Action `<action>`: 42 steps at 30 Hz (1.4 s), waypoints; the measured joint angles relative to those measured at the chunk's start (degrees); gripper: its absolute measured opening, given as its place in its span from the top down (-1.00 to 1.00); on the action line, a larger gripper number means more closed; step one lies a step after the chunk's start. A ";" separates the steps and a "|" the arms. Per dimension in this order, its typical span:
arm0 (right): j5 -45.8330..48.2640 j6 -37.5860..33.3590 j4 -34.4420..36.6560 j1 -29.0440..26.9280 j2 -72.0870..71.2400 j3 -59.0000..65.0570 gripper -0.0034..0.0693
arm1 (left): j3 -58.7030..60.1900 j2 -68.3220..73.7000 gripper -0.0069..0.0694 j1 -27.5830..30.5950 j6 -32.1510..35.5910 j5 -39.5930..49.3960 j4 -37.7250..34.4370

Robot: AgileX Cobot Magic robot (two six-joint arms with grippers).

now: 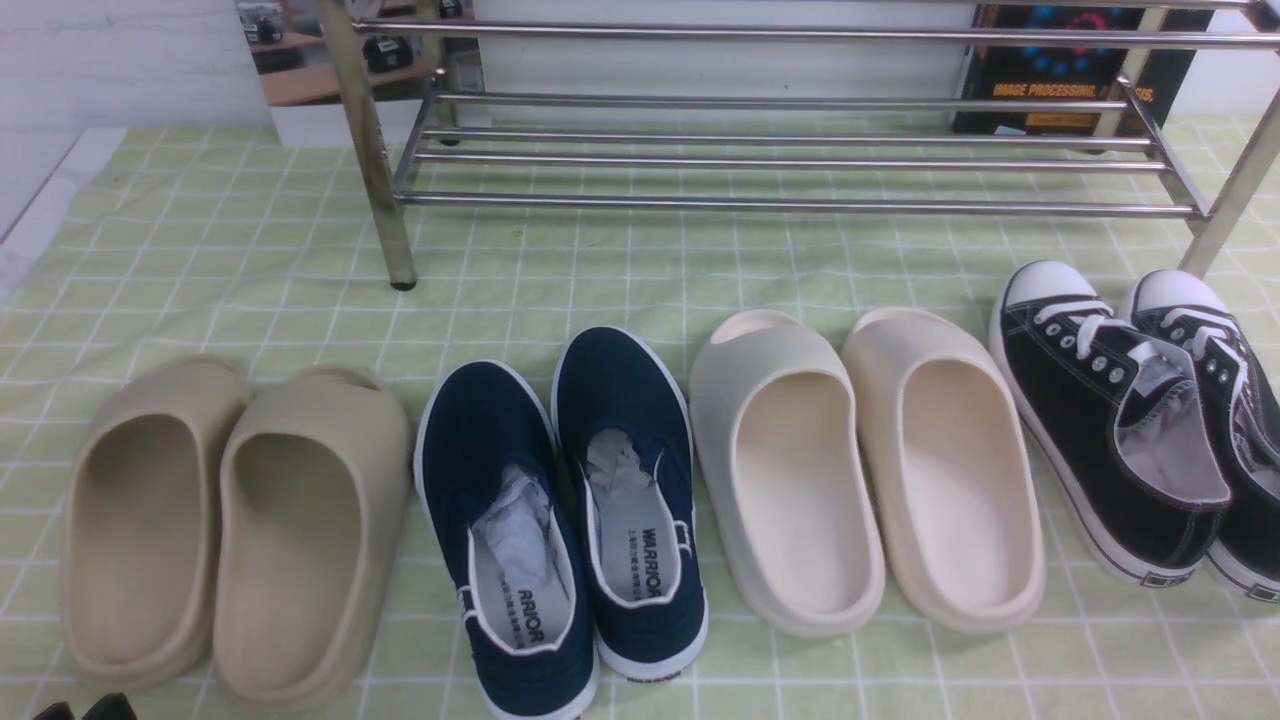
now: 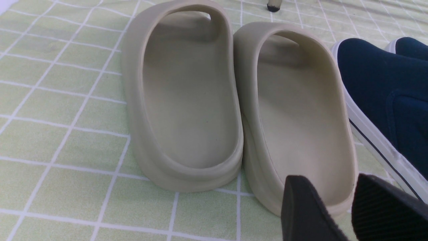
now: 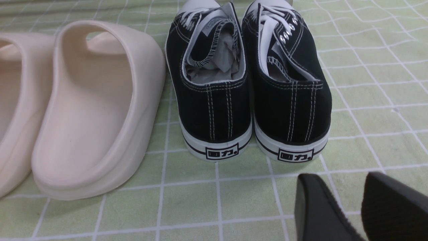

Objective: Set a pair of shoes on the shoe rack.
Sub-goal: Use the left arm to grab the shoe closest to it

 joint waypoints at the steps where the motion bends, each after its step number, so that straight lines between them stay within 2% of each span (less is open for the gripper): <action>1: 0.00 0.00 0.00 0.00 0.00 0.00 0.23 | 0.00 0.00 0.19 0.00 0.00 -0.62 -1.48; 5: 0.00 0.00 0.00 0.00 0.00 0.00 0.23 | 0.00 0.00 0.19 0.00 -0.04 -1.18 -6.97; 7: 0.00 0.00 0.00 0.00 0.00 0.00 0.23 | 0.00 0.00 0.19 0.00 -0.04 -1.35 -12.82; 9: 0.00 0.00 0.00 0.00 0.00 0.00 0.23 | 0.00 0.00 0.19 0.00 -0.04 -1.48 -15.75; 10: 0.00 0.00 0.00 0.00 0.00 0.00 0.23 | 0.00 0.00 0.19 0.00 -0.52 -1.75 -21.58; 11: 0.00 0.00 0.00 0.00 0.00 0.00 0.23 | 0.00 0.00 0.19 0.00 -0.60 -1.86 -23.20; 13: 0.00 0.00 0.00 0.00 0.00 0.00 0.23 | 0.00 0.00 0.19 0.00 -3.09 -3.15 -34.79; 15: 0.00 0.00 0.00 0.00 0.00 0.00 0.23 | 0.00 0.00 0.19 0.00 -3.79 -3.74 -38.79; 17: 0.00 0.00 0.00 0.00 0.00 0.00 0.23 | 0.00 0.00 0.19 0.00 -4.43 -5.12 -46.14; 20: 0.00 0.00 0.00 0.00 0.00 0.00 0.23 | 0.00 0.00 0.19 0.00 -4.43 -7.17 -51.82; 31: 0.00 0.00 0.00 0.00 0.00 0.00 0.23 | 0.00 0.00 0.19 0.00 -4.55 -8.84 -54.79; 34: 0.00 0.00 0.00 0.00 0.00 0.00 0.23 | -3.10 0.00 0.19 0.00 -1.53 -7.15 -54.63; 37: 0.00 0.00 0.00 0.00 0.00 0.00 0.23 | -8.24 0.00 0.21 0.00 5.31 -5.19 -52.30; 39: 0.00 0.00 0.00 0.00 0.00 0.00 0.23 | -12.55 0.37 0.28 0.00 9.12 -2.59 -48.15; 42: 0.00 0.00 0.00 0.00 0.00 0.00 0.23 | -17.01 3.40 0.41 0.00 10.21 1.47 -41.64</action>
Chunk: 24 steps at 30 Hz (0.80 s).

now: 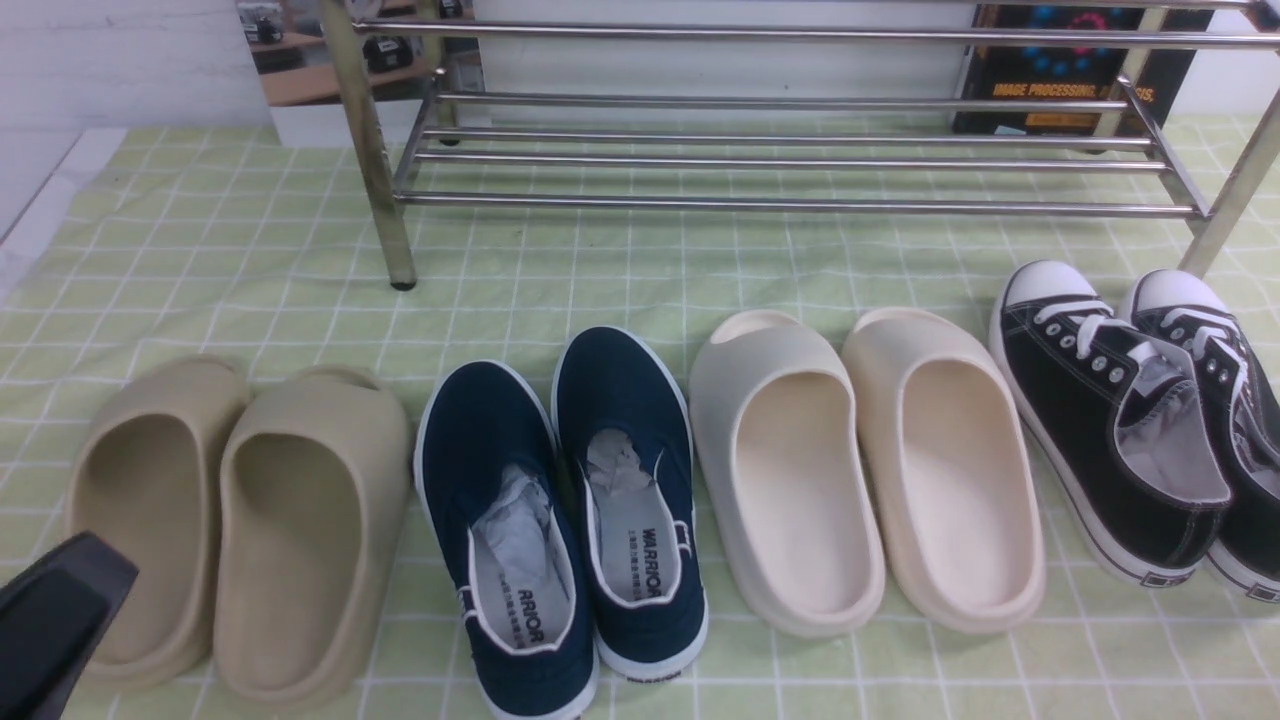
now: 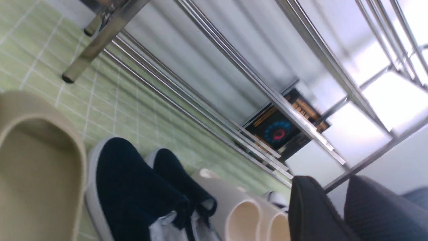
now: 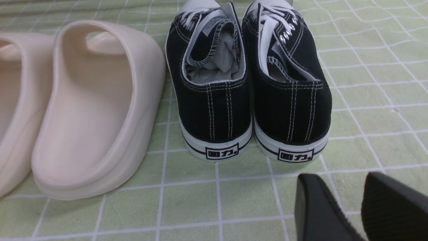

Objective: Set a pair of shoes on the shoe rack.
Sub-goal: Use the left arm to grab the shoe closest to it

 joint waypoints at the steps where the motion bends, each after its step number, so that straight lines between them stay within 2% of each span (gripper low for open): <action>1: 0.00 0.00 0.00 0.00 0.00 0.00 0.23 | -4.00 4.26 0.55 0.00 -0.38 5.04 6.67; 3: 0.00 0.00 0.00 0.00 0.00 0.00 0.23 | -8.69 10.68 0.74 0.00 -1.95 12.01 15.65; 4: 0.00 0.00 0.00 0.00 0.00 0.00 0.23 | -9.17 11.34 0.76 0.00 -2.21 12.75 16.51; 5: 0.00 0.00 0.00 0.00 0.00 0.00 0.23 | -13.51 17.27 0.85 0.00 -3.43 19.44 23.80; 9: 0.00 0.00 0.00 0.00 0.00 0.00 0.23 | -20.48 27.74 0.85 0.00 -4.06 29.74 33.97; 14: 0.00 0.00 0.00 0.00 0.00 0.00 0.23 | -24.74 36.27 0.85 -1.49 -4.38 34.47 36.24; 24: 0.00 0.00 0.00 0.00 0.00 0.00 0.23 | -37.13 56.44 0.85 -12.23 -7.29 41.81 36.59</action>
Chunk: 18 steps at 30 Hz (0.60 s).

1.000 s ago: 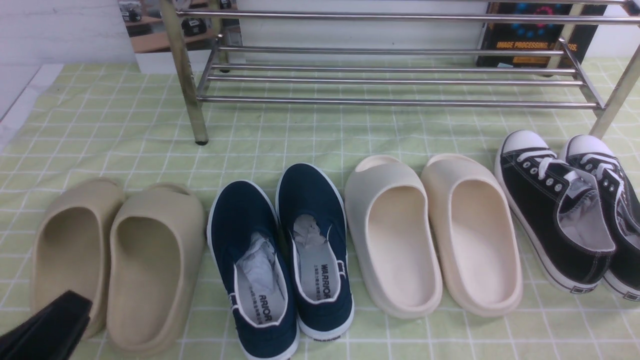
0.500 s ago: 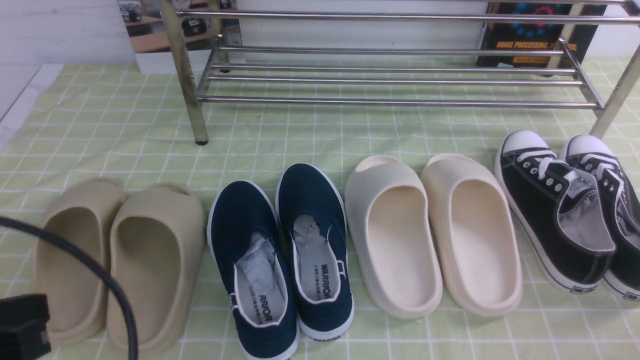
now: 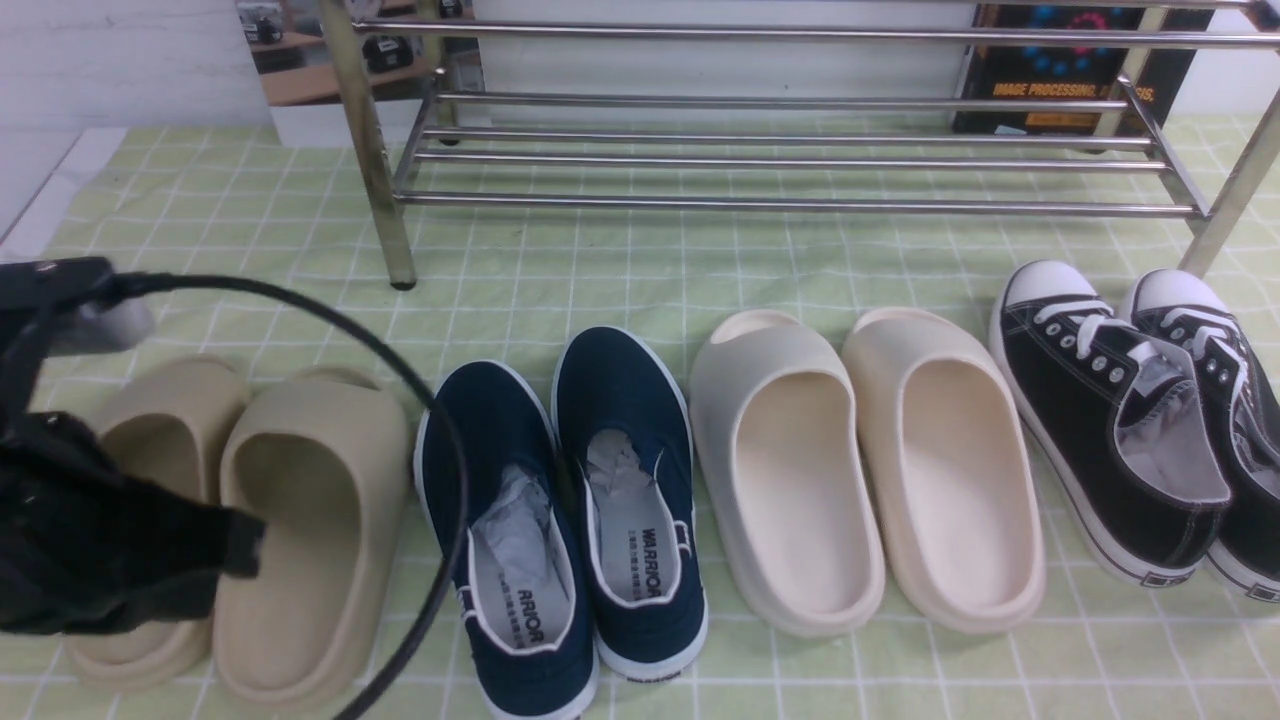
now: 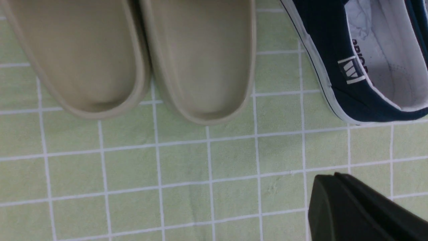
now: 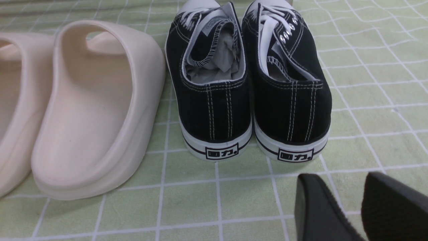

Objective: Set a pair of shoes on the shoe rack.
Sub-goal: Use the left arm to grab the shoe closest to it

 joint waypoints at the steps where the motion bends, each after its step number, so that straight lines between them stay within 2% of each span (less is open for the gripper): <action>1: 0.00 0.00 0.00 0.00 0.00 0.00 0.23 | -0.18 0.86 0.85 -0.19 -0.16 0.00 0.07; 7: 0.00 0.00 0.00 0.00 0.00 0.00 0.23 | -1.80 11.05 0.83 -8.53 -3.87 -2.05 1.49; 10: 0.00 0.00 0.00 0.00 0.00 0.00 0.23 | -1.80 14.09 0.73 -11.26 -8.21 -4.09 2.93; 13: 0.00 0.00 0.00 0.00 0.00 0.00 0.23 | -1.80 17.03 0.53 -12.60 -14.06 -6.79 3.79; 14: 0.00 0.00 0.00 0.00 0.00 0.00 0.23 | -1.80 18.89 0.35 -12.68 -17.69 -8.85 4.26; 18: 0.00 0.00 0.00 0.00 0.00 0.00 0.23 | -1.80 22.09 -0.04 -12.68 -22.02 -13.33 3.54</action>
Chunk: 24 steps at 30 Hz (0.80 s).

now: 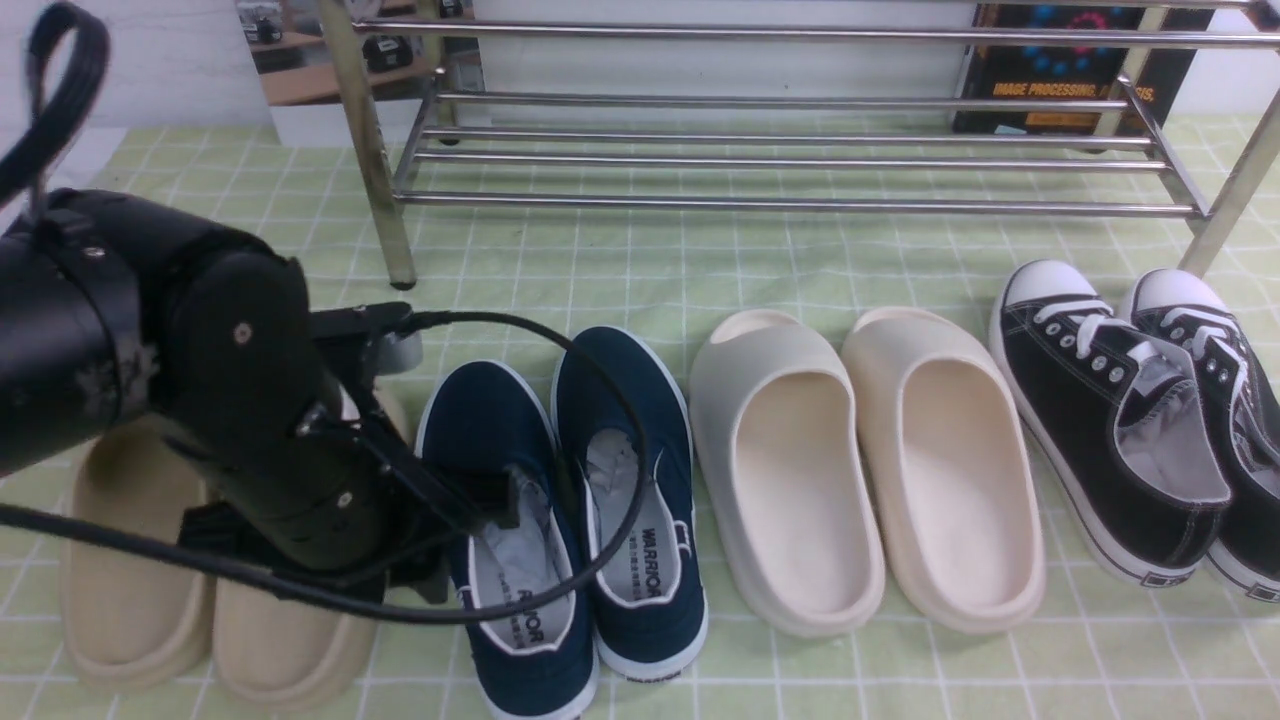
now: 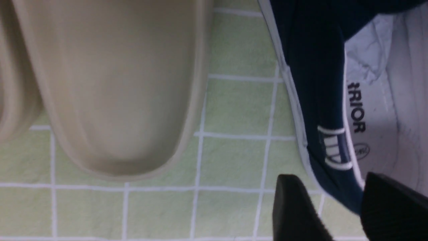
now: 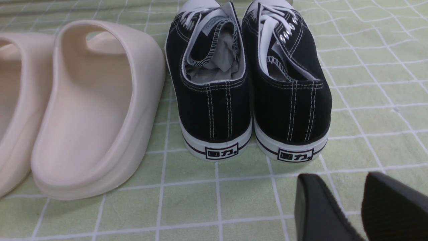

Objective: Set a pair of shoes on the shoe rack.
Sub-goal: Use the left arm to grab the shoe closest to it

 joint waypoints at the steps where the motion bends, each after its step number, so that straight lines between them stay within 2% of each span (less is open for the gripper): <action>1: 0.00 0.00 0.00 0.00 0.00 0.00 0.23 | 0.00 0.72 -0.12 0.00 -0.37 -1.10 -0.72; 5: 0.00 0.00 0.00 0.00 0.00 0.00 0.23 | 0.00 3.58 -0.29 0.00 -0.86 -5.41 -3.12; 10: 0.00 0.00 0.00 0.00 0.00 0.00 0.23 | 0.00 7.99 -0.24 0.00 -0.86 -7.01 -3.18; 13: 0.00 0.00 0.00 0.00 0.00 0.00 0.23 | -0.04 10.99 -0.06 0.00 -0.86 -7.01 -2.46; 16: 0.00 0.00 0.00 0.00 0.00 0.00 0.23 | -0.04 12.04 0.33 -0.05 -0.86 -7.17 -1.80; 18: 0.00 0.00 0.00 0.00 0.00 0.00 0.23 | -0.11 11.81 0.46 -0.20 -0.86 -7.23 -1.67; 19: 0.00 0.00 0.00 0.00 0.00 0.00 0.23 | -0.17 11.14 0.66 -0.27 -0.86 -7.10 -1.01; 20: 0.00 0.00 0.00 0.00 0.00 0.00 0.23 | -0.31 10.66 0.75 -0.27 -0.86 -6.62 -0.57; 24: 0.00 0.00 0.00 0.00 0.00 0.00 0.23 | -3.64 7.14 0.77 -0.27 -0.86 -2.51 2.19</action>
